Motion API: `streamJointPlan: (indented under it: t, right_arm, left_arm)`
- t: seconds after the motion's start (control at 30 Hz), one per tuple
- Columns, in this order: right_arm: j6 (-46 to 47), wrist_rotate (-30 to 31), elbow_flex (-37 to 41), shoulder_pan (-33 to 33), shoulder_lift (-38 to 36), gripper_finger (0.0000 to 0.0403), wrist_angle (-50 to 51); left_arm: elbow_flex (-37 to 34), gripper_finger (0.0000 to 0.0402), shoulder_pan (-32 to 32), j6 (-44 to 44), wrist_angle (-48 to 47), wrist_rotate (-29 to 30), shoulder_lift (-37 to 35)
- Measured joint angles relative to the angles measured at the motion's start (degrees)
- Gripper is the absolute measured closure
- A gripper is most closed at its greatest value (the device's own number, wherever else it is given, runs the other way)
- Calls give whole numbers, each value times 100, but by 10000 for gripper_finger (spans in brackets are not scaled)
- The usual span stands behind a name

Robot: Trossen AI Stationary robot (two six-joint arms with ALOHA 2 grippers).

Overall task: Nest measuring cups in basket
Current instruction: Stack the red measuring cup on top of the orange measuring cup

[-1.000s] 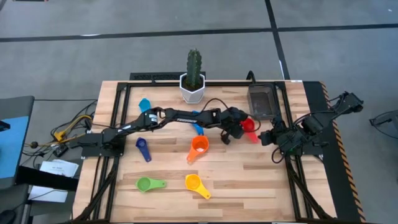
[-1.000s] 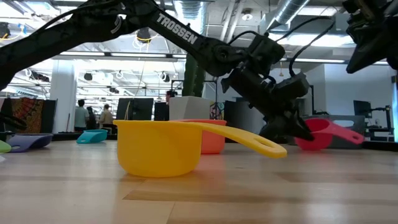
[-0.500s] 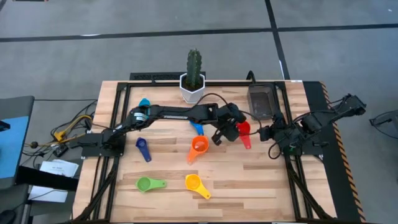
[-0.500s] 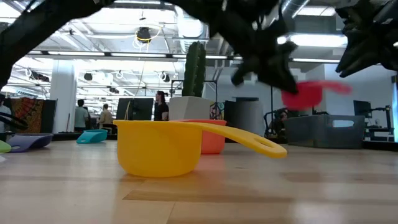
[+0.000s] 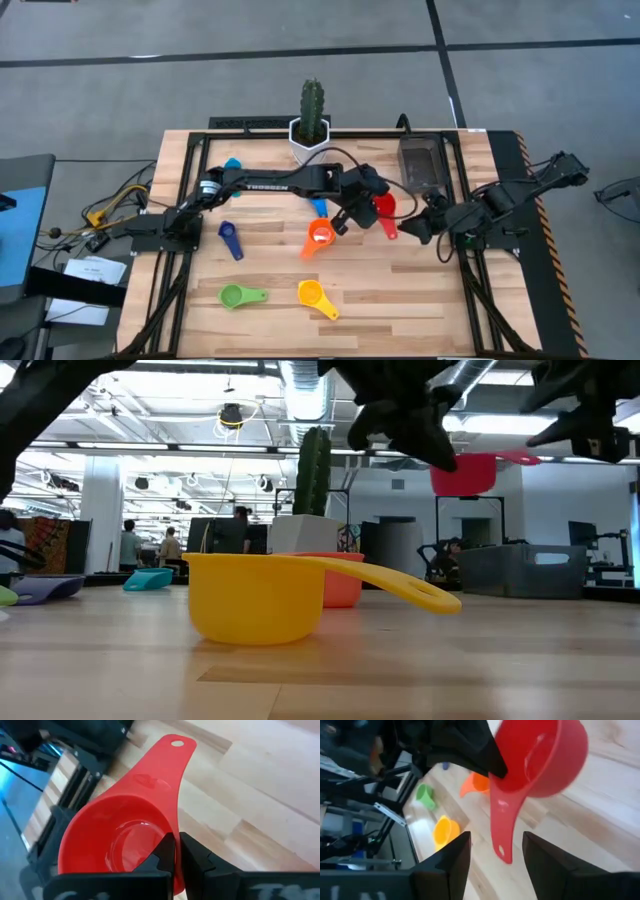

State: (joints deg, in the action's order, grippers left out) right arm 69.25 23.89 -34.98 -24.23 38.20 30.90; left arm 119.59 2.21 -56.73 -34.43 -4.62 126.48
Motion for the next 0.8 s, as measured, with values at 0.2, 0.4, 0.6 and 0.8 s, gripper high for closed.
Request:
streamJointPlan:
  t: [0.2,0.4,0.6,0.8]
  right_arm:
    - [-33,-40,-3,0,85,251,32]
    - [-84,-190,-11,-2,268,286,-119]
    - [-358,-348,-11,-6,507,290,-614]
    - [-384,-443,-20,-4,749,294,-784]
  left_arm:
    - [0,401,-224,46,74,79,-62]
    - [4,401,-334,284,80,102,-117]
    - [2,401,-334,395,86,101,-177]
    - [2,401,-332,357,37,92,-257]
